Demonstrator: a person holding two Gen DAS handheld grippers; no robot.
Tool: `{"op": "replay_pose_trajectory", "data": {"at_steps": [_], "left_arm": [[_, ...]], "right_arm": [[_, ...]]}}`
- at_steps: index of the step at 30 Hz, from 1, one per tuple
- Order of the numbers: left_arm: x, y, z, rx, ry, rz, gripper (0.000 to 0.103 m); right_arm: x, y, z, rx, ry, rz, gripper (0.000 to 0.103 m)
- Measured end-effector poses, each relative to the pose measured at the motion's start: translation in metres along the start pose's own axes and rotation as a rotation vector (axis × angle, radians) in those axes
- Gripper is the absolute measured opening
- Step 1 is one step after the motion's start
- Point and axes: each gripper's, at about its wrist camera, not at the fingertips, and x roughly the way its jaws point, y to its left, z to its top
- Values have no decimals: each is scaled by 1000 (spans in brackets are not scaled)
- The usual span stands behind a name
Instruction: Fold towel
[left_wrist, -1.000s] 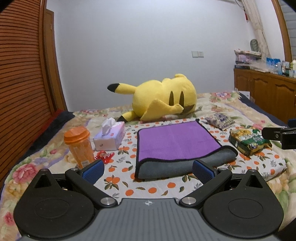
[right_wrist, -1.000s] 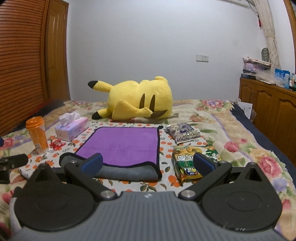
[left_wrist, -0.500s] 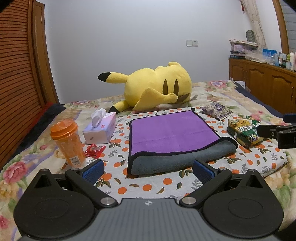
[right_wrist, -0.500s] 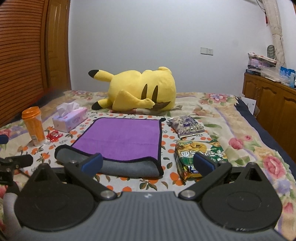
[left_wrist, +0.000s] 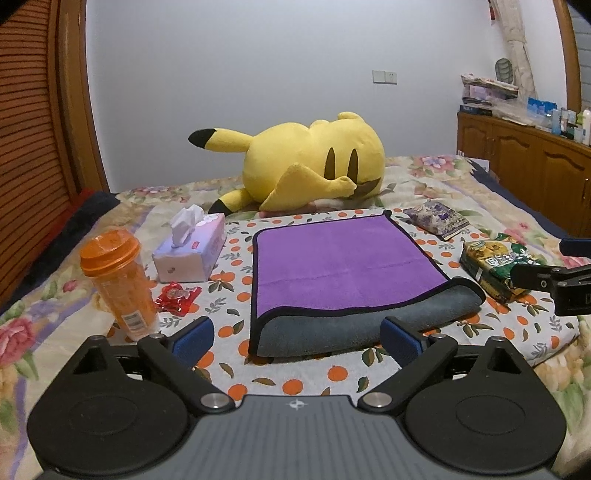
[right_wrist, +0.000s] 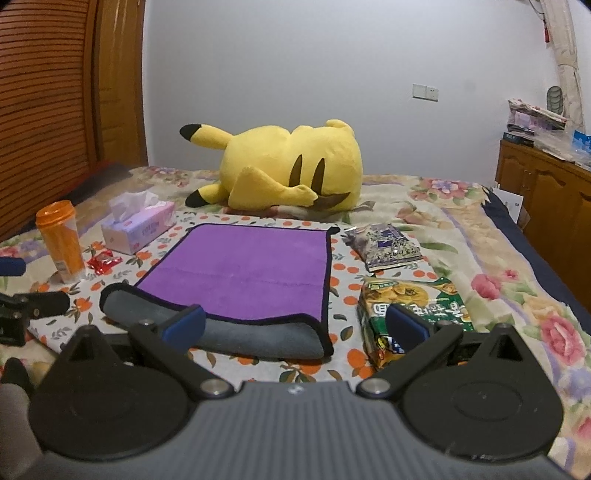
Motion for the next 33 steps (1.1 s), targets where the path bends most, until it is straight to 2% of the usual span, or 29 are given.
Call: {"op": "replay_pose_trajectory", "data": {"at_steps": [9, 21, 28, 29, 32, 33], "left_arm": [[14, 1, 4, 17, 1, -8, 97], [41, 10, 8, 29, 22, -22, 76], [59, 21, 9, 6, 49, -26, 73], [62, 22, 9, 6, 54, -27, 73], [72, 25, 8, 7, 77, -29, 68], [74, 25, 8, 6, 84, -31, 67]], "right_arm": [[20, 0, 6, -11, 21, 26, 103], [45, 1, 10, -35, 81, 104, 103], [64, 1, 11, -63, 131, 134, 103], [67, 0, 11, -60, 141, 138, 102], [76, -4, 11, -50, 169, 154, 88], [79, -6, 11, -45, 180, 158, 88]]}}
